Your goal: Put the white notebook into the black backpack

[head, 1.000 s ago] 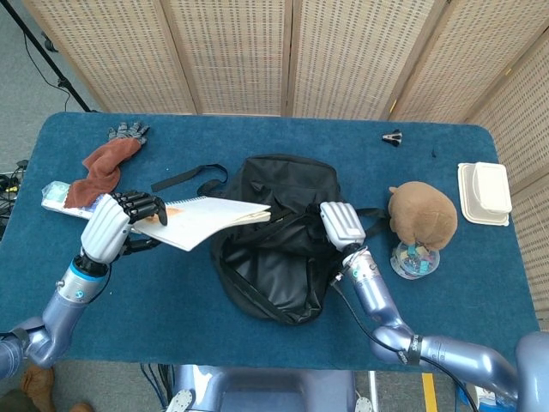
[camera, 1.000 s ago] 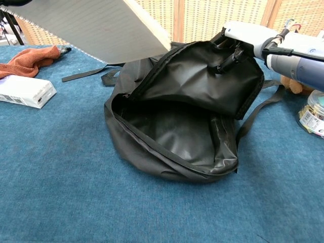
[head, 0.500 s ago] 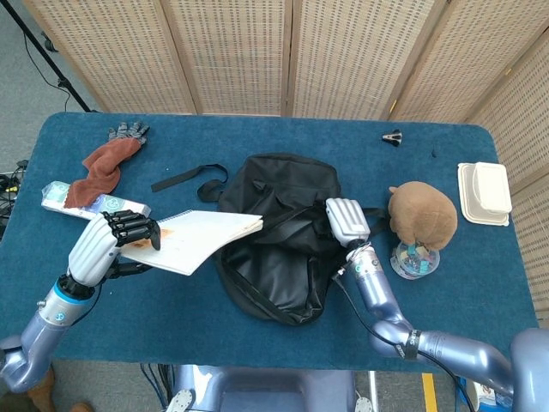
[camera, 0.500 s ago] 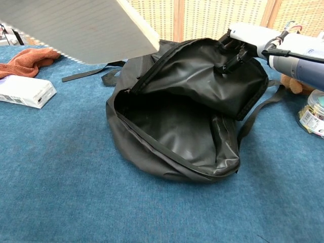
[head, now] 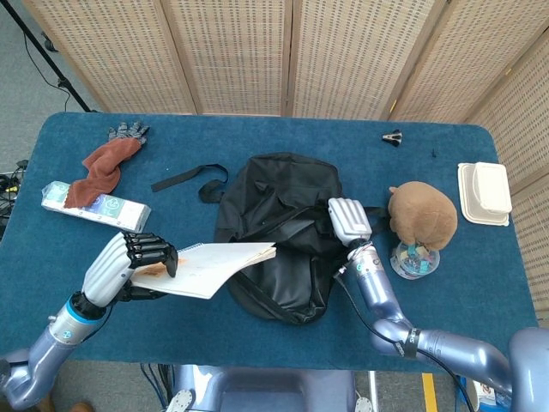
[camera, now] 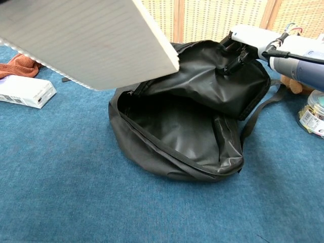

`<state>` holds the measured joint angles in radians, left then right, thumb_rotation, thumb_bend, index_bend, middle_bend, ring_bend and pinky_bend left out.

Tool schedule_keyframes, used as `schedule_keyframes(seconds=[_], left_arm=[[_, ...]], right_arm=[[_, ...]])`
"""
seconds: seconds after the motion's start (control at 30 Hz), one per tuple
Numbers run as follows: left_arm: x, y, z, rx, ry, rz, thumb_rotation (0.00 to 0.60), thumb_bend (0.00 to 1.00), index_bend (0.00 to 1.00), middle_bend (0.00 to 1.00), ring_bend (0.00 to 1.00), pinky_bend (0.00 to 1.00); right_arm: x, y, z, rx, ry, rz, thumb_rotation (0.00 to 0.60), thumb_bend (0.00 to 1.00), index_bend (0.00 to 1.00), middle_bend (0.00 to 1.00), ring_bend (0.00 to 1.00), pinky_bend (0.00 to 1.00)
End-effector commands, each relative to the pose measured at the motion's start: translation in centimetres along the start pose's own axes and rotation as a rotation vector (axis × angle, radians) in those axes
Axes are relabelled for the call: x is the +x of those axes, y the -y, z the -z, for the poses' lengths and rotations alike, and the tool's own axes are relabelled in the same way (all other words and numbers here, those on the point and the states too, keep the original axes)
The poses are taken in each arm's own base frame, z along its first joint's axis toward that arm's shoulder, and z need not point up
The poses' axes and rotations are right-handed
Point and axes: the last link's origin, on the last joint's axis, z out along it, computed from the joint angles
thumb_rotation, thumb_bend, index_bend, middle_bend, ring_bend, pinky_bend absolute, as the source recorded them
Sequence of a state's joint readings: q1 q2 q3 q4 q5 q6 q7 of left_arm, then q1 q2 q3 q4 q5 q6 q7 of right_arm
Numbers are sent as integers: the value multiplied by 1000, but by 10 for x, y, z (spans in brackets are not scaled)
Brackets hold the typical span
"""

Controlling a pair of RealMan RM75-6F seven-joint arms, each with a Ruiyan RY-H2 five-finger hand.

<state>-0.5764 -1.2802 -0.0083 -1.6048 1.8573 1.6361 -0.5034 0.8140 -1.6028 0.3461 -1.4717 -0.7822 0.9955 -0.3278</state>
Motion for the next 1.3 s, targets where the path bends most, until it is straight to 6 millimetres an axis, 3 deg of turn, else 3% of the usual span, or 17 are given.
schedule_keyframes(seconds=[0.03, 0.3, 0.5, 1.0, 1.3], left_arm=[[-10, -3, -4, -9, 11, 32, 600, 438, 792, 653, 613, 690], [-53, -8, -20, -73, 20, 54, 600, 438, 792, 653, 616, 690], [-68, -5, -22, -122, 2, 54, 600, 439, 793, 653, 616, 690], [-96, 28, -17, -136, 67, 8, 600, 465, 795, 655, 615, 690], [-128, 48, -14, -143, 135, -110, 600, 464, 795, 655, 615, 690]], right_arm=[[0, 1, 1, 5, 3, 1, 600, 697, 612, 617, 618, 623], [2, 4, 4, 6, 10, -33, 600, 698, 615, 621, 618, 623], [13, 0, 4, -14, 32, -95, 600, 697, 615, 621, 618, 623], [21, -2, 15, 0, 54, -116, 600, 701, 615, 622, 618, 623], [15, 5, 23, 22, 89, -111, 600, 704, 614, 622, 618, 613]])
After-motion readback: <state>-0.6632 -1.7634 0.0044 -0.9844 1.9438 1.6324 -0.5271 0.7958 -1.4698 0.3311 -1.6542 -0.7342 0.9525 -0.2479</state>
